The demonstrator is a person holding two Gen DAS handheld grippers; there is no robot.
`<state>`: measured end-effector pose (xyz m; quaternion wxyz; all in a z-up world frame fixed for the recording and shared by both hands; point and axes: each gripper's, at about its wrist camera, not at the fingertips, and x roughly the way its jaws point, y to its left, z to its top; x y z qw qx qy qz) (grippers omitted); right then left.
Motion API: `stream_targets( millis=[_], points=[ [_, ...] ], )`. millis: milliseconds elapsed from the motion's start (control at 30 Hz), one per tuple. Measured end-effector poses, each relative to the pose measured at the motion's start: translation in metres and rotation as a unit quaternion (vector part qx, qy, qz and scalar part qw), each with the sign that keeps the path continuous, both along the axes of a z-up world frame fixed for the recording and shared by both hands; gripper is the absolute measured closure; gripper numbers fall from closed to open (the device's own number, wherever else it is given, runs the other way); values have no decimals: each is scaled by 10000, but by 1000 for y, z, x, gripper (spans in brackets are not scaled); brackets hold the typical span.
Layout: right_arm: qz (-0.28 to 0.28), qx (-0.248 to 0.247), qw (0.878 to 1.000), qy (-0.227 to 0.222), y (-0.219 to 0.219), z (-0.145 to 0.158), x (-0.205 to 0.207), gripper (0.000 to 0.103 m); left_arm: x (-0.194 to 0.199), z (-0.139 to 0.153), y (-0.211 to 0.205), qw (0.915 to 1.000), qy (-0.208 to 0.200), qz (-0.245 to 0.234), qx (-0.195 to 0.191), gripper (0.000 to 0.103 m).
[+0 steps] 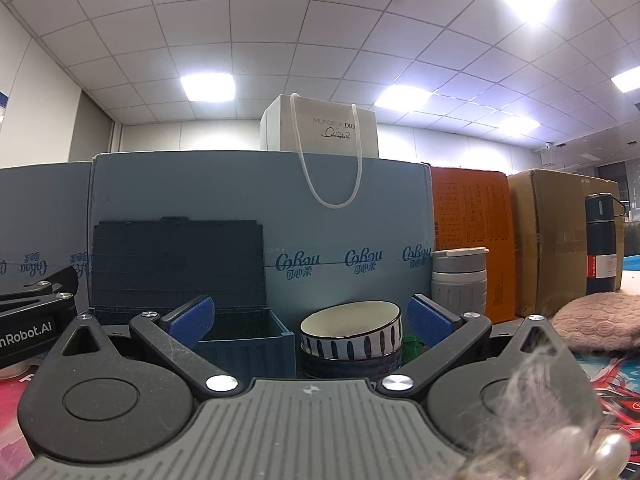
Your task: Organize rigid objects
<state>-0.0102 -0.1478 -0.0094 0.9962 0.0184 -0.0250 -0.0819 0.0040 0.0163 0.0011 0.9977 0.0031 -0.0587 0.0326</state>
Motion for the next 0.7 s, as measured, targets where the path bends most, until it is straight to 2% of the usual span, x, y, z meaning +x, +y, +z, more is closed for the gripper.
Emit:
stream_targets(
  millis=[700],
  points=[
    [50, 24, 10000, 25, -1, 0, 0, 0, -1, 0, -1, 10000, -5, -24, 20, 0]
  ],
)
